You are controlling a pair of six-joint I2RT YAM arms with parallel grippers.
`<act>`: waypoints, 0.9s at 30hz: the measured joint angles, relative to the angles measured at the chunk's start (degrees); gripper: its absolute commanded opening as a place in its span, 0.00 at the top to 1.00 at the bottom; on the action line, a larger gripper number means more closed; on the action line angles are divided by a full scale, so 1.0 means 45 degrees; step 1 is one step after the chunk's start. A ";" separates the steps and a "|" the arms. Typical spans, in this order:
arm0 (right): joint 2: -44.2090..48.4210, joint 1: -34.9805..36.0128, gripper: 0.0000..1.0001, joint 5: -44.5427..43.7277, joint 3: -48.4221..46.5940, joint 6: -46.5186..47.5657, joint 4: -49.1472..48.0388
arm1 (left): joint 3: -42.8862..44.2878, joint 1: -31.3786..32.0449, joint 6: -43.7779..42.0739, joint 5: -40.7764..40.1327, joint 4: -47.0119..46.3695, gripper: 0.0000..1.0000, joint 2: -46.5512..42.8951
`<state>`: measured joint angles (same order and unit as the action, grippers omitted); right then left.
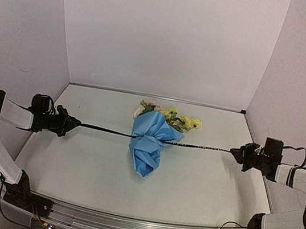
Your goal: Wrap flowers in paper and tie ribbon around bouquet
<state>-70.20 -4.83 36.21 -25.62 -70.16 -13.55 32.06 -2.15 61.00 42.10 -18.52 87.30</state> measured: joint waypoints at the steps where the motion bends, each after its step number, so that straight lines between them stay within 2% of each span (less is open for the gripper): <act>1: 0.0086 0.0293 1.00 -0.0584 -0.0436 0.0321 0.0295 | 0.0479 0.0238 -0.0235 -0.0390 0.0081 1.00 -0.0003; 7: 0.0033 0.2672 1.00 -0.4154 -0.2707 0.1877 0.1682 | 0.2788 0.1676 -0.1691 -0.2887 0.0599 1.00 0.0147; 11: -0.0428 0.3891 1.00 -0.5607 -0.3380 0.2583 0.2290 | 0.3527 0.2714 -0.2423 -0.3750 0.1089 1.00 0.0553; 18: -0.0689 0.4987 1.00 -0.7220 -0.4277 0.3876 0.4434 | 0.4246 0.4860 -0.3826 -0.4835 0.2839 1.00 0.0927; 23: -0.0881 0.6197 1.00 -0.7485 -0.6151 0.4958 0.5233 | 0.5171 0.6180 -0.4299 -0.5051 0.3233 1.00 0.1308; 27: -0.2292 0.7078 1.00 -0.7222 -0.8156 0.5588 0.5345 | 0.7043 0.6612 -0.4572 -0.4907 0.3330 1.00 0.3004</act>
<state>-80.51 27.03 3.71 -62.32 -45.01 10.51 63.75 27.60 40.43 20.02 -3.53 100.82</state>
